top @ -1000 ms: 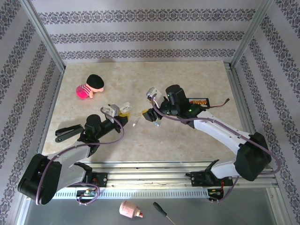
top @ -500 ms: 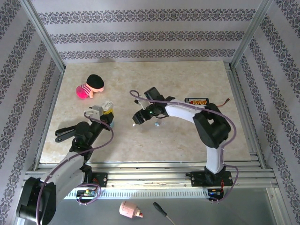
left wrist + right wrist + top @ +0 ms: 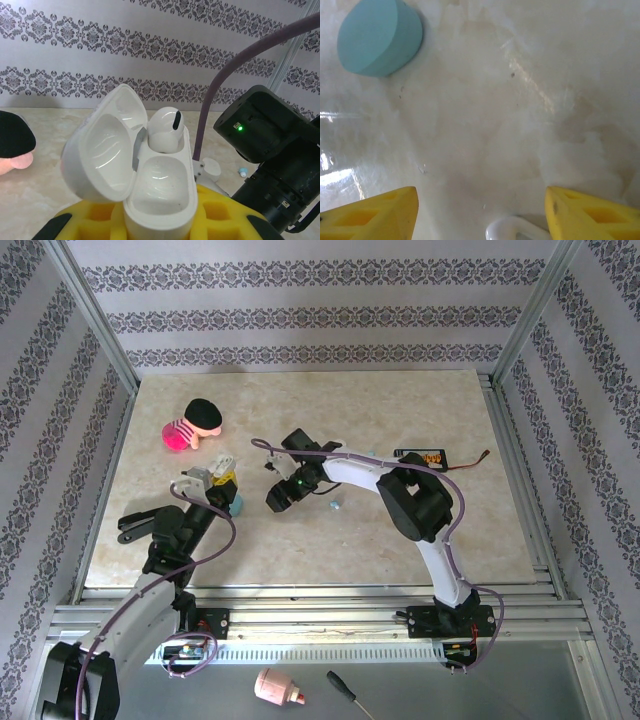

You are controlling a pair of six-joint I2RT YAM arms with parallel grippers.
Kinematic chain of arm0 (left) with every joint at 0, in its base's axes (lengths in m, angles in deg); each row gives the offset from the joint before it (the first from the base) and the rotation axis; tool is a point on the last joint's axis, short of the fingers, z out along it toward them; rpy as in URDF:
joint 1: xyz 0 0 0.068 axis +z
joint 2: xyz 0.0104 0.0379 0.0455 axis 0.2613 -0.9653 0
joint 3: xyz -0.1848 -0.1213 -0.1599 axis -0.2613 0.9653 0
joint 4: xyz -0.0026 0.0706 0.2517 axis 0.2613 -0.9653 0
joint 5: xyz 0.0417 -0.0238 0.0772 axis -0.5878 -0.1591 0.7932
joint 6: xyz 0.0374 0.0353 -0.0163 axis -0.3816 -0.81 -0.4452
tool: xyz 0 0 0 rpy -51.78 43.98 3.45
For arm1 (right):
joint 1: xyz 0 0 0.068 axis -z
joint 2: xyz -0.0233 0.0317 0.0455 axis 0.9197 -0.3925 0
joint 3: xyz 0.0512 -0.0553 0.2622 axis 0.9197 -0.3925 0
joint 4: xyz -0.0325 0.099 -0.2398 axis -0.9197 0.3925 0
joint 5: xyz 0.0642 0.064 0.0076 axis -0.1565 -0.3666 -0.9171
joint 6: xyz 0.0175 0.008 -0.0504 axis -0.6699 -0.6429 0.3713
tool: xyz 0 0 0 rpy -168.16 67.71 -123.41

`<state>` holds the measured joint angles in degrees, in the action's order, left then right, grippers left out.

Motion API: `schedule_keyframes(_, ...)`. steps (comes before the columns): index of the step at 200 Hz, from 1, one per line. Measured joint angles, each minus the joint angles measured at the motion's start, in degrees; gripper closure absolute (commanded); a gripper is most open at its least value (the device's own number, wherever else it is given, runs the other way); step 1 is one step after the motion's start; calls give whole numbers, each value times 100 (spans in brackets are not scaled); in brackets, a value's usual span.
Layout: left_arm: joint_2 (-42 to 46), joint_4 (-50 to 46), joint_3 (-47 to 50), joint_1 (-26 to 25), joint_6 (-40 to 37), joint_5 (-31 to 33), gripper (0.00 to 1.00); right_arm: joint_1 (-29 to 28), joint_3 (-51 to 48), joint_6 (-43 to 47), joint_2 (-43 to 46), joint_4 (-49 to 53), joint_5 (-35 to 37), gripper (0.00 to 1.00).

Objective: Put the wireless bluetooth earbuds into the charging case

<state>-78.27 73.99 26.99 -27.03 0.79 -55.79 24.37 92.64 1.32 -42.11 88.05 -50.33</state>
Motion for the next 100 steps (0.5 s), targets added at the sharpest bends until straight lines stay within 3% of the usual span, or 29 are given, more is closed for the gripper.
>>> schedule_keyframes(69,22,-120,0,0,0,-2,92,-52,-216,85,214,466,144,47)
schedule_keyframes(100,22,-136,0,0,0,7,92,-118,-216,61,254,586,363,42)
